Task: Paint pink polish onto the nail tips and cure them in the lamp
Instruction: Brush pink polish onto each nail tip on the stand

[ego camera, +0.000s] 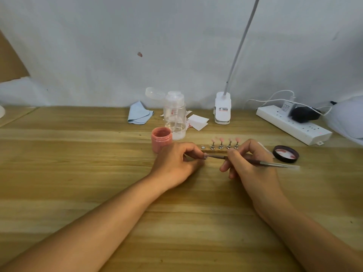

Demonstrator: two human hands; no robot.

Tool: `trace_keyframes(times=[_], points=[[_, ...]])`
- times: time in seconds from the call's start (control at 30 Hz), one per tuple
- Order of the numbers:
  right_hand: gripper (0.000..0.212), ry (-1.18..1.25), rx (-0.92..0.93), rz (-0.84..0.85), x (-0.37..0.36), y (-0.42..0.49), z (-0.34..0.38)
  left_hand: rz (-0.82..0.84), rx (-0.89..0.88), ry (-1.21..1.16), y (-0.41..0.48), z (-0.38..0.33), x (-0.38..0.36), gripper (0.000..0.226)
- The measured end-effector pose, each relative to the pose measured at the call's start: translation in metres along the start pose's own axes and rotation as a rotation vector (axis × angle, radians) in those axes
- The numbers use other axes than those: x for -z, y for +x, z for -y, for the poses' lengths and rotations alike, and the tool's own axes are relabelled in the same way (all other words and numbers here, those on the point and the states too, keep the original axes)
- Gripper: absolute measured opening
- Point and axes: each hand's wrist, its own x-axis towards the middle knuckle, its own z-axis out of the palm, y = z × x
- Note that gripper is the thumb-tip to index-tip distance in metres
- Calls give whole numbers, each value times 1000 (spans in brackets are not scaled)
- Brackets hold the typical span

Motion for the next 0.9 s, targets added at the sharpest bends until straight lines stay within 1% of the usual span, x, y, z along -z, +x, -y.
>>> trace_keyframes(times=[0.37, 0.47, 0.53, 0.6, 0.67, 0.77, 0.9], points=[[16, 14, 18, -13, -1, 3, -2, -8, -5, 19, 2, -7, 1, 21], [21, 87, 10, -23, -1, 6, -2, -14, -9, 17, 4, -7, 2, 20], [25, 112, -2, 33, -1, 7, -1, -9, -16, 20, 4, -6, 3, 22], [22, 80, 5, 92, -1, 6, -1, 1, -23, 39, 4, -6, 2, 24], [16, 75, -1, 115, -2, 7, -2, -2, -17, 57, 3, -5, 2, 26], [9, 65, -8, 102, -1, 8, -4, -2, -22, 54, 3, -5, 2, 25], [14, 41, -42, 50, -1, 10, -4, 2, -35, 59, 2, -7, 2, 25]])
